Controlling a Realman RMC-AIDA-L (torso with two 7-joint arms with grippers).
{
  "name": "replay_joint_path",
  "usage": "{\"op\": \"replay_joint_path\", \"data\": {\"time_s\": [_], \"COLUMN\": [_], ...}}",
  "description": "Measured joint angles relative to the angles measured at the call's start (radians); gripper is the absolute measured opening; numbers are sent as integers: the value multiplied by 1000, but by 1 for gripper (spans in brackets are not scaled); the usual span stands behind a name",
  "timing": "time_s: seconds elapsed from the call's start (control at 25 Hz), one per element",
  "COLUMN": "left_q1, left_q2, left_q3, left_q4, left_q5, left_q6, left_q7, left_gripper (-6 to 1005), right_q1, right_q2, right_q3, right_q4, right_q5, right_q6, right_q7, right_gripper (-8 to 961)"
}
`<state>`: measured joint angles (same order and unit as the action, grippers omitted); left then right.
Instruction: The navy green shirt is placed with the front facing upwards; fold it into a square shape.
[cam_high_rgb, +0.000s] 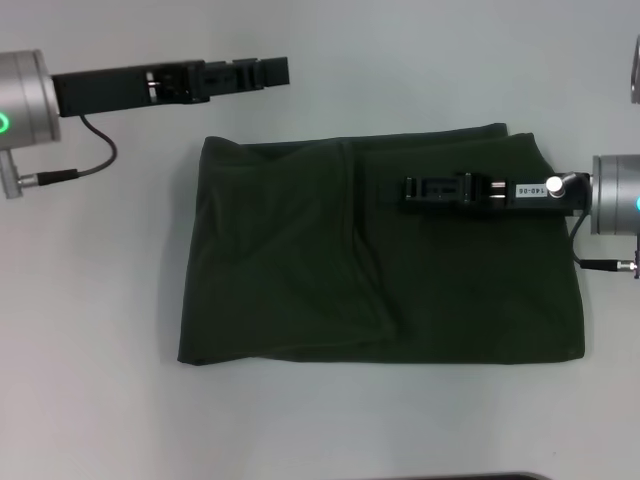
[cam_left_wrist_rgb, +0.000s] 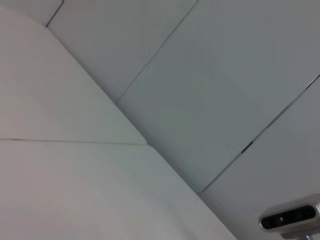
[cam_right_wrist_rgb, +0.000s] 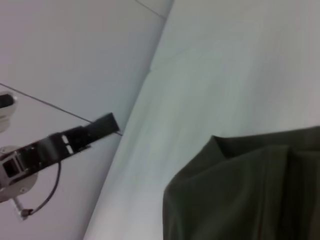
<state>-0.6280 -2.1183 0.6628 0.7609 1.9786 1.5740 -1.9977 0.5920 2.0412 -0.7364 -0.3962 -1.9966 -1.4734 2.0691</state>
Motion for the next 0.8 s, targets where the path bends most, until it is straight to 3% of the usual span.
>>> {"op": "replay_joint_path", "data": {"time_s": [0.12,0.44,0.8], "left_q1": [6,44,77], "left_q2": [8,62,67], "left_q3": [-17,-37,-105], "left_q4": [3,8,11], "left_q5": [0,-6,-22], "left_q6": [0,70,123], "left_q7": [21,103,128], "left_gripper": [687,687,687], "right_q1": [10,42,90], "right_q2": [0,13,28], "right_q3": [0,-14,-89], "right_q4": [-11,-59,-63], "right_q5": [-37,-118,-136], "right_q6": [1,10,62], "right_q7": [45,165,255], "right_gripper": [742,777,776]}}
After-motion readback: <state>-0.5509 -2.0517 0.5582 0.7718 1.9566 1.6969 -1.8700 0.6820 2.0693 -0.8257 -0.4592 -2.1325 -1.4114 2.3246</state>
